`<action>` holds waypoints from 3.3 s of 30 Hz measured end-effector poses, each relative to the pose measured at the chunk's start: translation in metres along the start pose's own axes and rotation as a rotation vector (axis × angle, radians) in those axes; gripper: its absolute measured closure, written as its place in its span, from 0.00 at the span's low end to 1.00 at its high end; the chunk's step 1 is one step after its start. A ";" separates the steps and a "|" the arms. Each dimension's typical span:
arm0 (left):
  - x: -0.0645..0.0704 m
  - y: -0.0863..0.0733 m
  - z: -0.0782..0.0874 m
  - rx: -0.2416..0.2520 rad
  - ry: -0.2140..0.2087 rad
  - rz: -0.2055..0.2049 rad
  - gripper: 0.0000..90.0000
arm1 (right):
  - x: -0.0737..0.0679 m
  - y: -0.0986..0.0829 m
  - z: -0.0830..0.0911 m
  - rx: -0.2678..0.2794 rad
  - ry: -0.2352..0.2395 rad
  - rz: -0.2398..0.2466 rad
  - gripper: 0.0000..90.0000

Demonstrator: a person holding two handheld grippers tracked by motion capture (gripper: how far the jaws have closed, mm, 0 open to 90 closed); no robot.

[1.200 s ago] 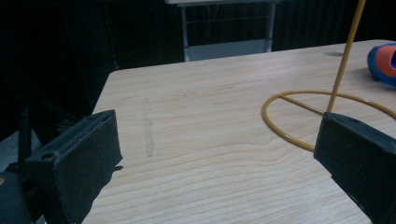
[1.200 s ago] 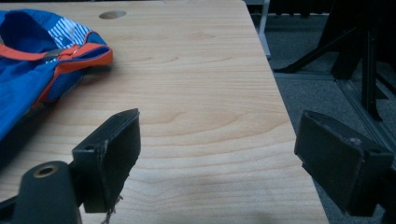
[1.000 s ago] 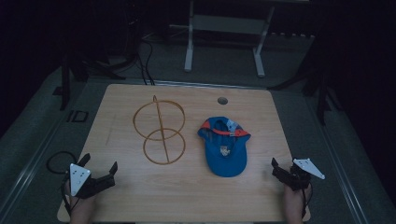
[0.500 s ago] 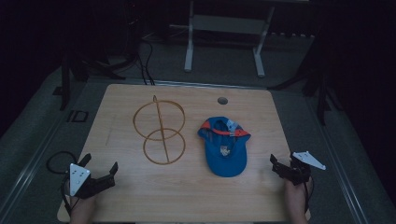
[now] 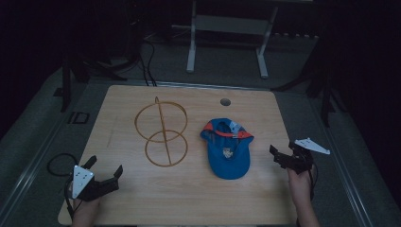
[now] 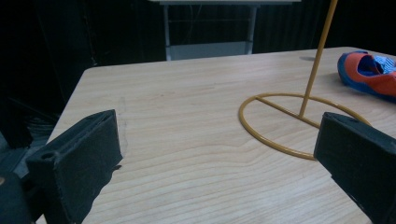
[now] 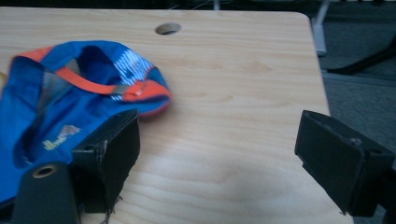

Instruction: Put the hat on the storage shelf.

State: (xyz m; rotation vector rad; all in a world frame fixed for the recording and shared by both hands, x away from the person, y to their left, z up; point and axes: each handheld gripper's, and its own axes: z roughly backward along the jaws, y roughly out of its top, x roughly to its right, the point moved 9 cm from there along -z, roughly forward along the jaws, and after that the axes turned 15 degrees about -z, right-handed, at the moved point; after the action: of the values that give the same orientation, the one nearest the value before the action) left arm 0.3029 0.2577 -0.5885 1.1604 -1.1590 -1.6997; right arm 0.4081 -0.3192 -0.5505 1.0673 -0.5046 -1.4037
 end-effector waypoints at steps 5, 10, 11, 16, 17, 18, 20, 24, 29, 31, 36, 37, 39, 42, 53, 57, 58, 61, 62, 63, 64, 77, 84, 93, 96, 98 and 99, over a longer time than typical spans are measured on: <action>0.001 -0.002 -0.001 -0.030 0.007 -0.039 0.03 | -0.016 0.018 -0.005 0.010 0.029 0.012 0.16; 0.001 -0.002 0.000 -0.034 -0.018 0.012 0.03 | -0.032 0.024 -0.015 -0.022 0.084 0.046 0.16; 0.002 -0.001 0.000 -0.035 -0.025 0.019 0.03 | -0.032 0.024 -0.015 -0.022 0.084 0.046 0.16; 0.009 -0.001 -0.001 -0.058 -0.083 0.054 0.03 | -0.052 0.025 -0.033 -0.073 0.133 0.091 0.22; 0.009 -0.001 -0.001 -0.058 -0.083 0.054 0.03 | -0.055 0.026 -0.038 -0.081 0.138 0.093 0.23; 0.010 0.000 -0.001 -0.059 -0.084 0.048 0.03 | -0.055 0.026 -0.038 -0.081 0.138 0.093 0.23; 0.013 0.000 -0.001 -0.065 -0.091 0.024 0.03 | -0.062 0.027 -0.048 -0.095 0.143 0.107 0.24; 0.015 0.003 0.000 -0.059 -0.100 0.012 0.03 | -0.071 0.027 -0.061 -0.119 0.167 0.105 0.25; 0.015 0.005 0.003 -0.068 -0.092 0.001 0.03 | -0.080 0.028 -0.080 -0.140 0.171 0.110 0.25; 0.015 0.006 0.003 -0.069 -0.094 0.004 0.03 | -0.081 0.027 -0.083 -0.145 0.173 0.114 0.26; 0.015 0.004 0.003 -0.074 -0.103 0.011 0.03 | -0.088 0.026 -0.100 -0.160 0.163 0.125 0.26; 0.016 0.004 0.002 -0.079 -0.115 0.005 0.03 | -0.089 0.025 -0.106 -0.162 0.156 0.124 0.26; 0.018 0.003 0.002 -0.085 -0.128 -0.001 0.03 | -0.091 0.023 -0.112 -0.172 0.157 0.131 0.27; 0.020 0.003 0.001 -0.084 -0.138 -0.003 0.03 | -0.095 0.020 -0.121 -0.183 0.146 0.144 0.27; 0.022 0.000 0.000 -0.101 -0.158 -0.020 0.03 | -0.094 0.012 -0.159 -0.260 0.084 0.169 0.30; 0.022 -0.001 -0.001 -0.105 -0.160 -0.014 0.03 | -0.093 0.005 -0.170 -0.297 0.071 0.170 0.30; 0.022 -0.001 -0.001 -0.105 -0.158 -0.014 0.03 | -0.093 0.003 -0.172 -0.308 0.069 0.172 0.30; 0.021 -0.001 0.000 -0.105 -0.158 -0.015 0.03 | -0.092 -0.002 -0.174 -0.322 0.064 0.180 0.34; 0.021 -0.001 0.000 -0.105 -0.157 -0.016 0.03 | -0.092 -0.002 -0.174 -0.327 0.067 0.183 0.36; 0.021 -0.001 -0.001 -0.107 -0.158 -0.014 0.03 | -0.092 -0.003 -0.174 -0.335 0.067 0.186 0.37; 0.021 -0.001 -0.001 -0.107 -0.158 -0.014 0.03 | -0.092 -0.003 -0.174 -0.335 0.067 0.186 0.37; 0.022 -0.002 -0.001 -0.115 -0.162 -0.021 0.03 | -0.093 -0.016 -0.176 -0.408 0.073 0.267 0.61; 0.022 -0.003 0.000 -0.124 -0.168 -0.019 0.03 | -0.102 -0.021 -0.172 -0.411 0.096 0.286 0.93; 0.021 -0.003 0.000 -0.126 -0.158 -0.016 0.03 | -0.103 -0.008 -0.159 -0.364 0.061 0.303 0.96; 0.021 -0.003 0.000 -0.128 -0.158 -0.018 0.03 | -0.103 0.001 -0.150 -0.328 0.055 0.309 0.96; 0.021 -0.002 0.000 -0.124 -0.162 -0.016 0.03 | -0.103 0.009 -0.142 -0.303 0.059 0.301 0.96; 0.021 -0.002 0.000 -0.126 -0.157 -0.020 0.03 | -0.103 0.014 -0.138 -0.287 0.065 0.294 0.96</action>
State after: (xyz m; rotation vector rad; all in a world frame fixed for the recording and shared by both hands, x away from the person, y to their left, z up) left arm 0.2966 0.2389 -0.5960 0.9788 -1.1194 -1.8780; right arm 0.5127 -0.1835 -0.5749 0.7695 -0.3817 -1.1375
